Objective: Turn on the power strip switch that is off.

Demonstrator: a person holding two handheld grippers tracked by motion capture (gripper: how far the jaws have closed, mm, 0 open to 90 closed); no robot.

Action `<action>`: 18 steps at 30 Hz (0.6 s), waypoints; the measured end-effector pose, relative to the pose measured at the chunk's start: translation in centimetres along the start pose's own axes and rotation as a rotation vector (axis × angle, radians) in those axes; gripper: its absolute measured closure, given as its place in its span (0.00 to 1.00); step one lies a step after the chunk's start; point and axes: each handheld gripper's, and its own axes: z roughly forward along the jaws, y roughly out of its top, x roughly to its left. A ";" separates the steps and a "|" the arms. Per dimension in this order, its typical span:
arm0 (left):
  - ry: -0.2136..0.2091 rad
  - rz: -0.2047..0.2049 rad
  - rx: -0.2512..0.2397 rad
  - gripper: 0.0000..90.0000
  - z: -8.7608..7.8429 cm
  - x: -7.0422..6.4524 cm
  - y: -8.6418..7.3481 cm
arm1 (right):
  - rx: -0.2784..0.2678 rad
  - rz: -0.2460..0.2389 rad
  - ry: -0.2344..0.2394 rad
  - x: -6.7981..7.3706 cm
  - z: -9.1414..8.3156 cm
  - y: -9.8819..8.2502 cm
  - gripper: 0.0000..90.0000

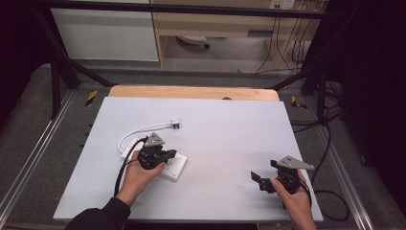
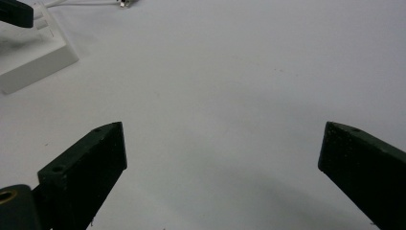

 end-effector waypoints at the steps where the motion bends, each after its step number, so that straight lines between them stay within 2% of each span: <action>1: 0.003 0.000 0.000 1.00 0.0 0.1 0.0 | 0.000 0.000 0.000 0.0 0.0 0.0 0.03; 9: 0.031 -0.021 0.001 1.00 0.3 0.7 -0.2 | -0.002 -0.002 0.002 0.0 0.0 0.0 0.03; 18: 0.047 -0.024 0.018 1.00 0.5 1.1 -0.4 | -0.002 -0.001 0.002 0.0 0.0 0.0 0.03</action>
